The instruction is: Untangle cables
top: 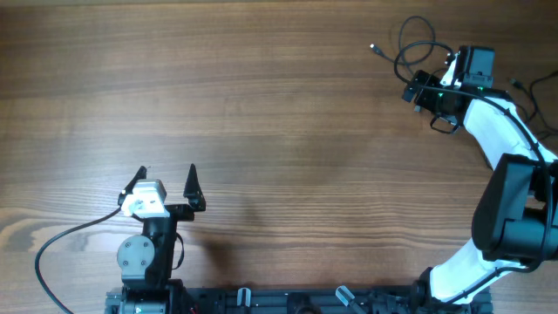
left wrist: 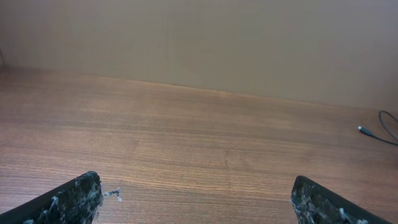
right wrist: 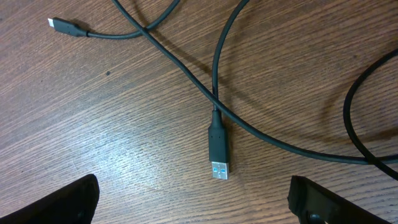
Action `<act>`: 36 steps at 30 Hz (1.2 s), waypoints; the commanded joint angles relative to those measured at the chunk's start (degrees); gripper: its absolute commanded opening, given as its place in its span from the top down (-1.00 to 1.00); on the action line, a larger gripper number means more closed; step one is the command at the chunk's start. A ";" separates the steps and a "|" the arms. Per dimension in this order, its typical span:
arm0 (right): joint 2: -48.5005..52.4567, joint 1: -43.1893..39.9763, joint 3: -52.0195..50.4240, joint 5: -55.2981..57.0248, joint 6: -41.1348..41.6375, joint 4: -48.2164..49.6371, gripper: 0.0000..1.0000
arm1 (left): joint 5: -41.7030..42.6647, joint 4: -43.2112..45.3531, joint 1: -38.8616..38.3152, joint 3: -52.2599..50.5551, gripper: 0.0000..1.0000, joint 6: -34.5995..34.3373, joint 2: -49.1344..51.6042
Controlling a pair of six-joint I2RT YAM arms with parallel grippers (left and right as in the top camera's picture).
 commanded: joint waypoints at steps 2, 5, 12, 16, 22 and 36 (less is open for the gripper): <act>1.27 0.13 -0.11 -0.46 0.48 0.13 -0.99 | 0.28 -0.37 0.46 -0.13 -1.00 1.14 -0.46; 1.27 0.13 -0.11 -0.46 0.46 0.13 -0.99 | 0.28 -0.37 0.46 -0.13 -1.00 1.11 -0.46; 1.27 0.13 -0.11 -0.46 0.48 0.13 -0.99 | 0.28 -0.39 0.46 -0.13 -1.00 1.11 -0.46; 1.27 0.17 -0.11 -0.46 0.48 0.15 -1.00 | 0.28 -0.37 0.46 -0.13 -1.00 1.14 -0.46; 0.33 0.20 -0.11 -0.46 0.44 0.15 -0.99 | 0.28 -0.37 0.46 -0.13 -1.00 1.14 -0.46; -22.21 0.20 -0.74 -0.46 0.48 0.09 -0.99 | 0.28 -0.37 0.46 -0.13 -1.00 1.14 -0.46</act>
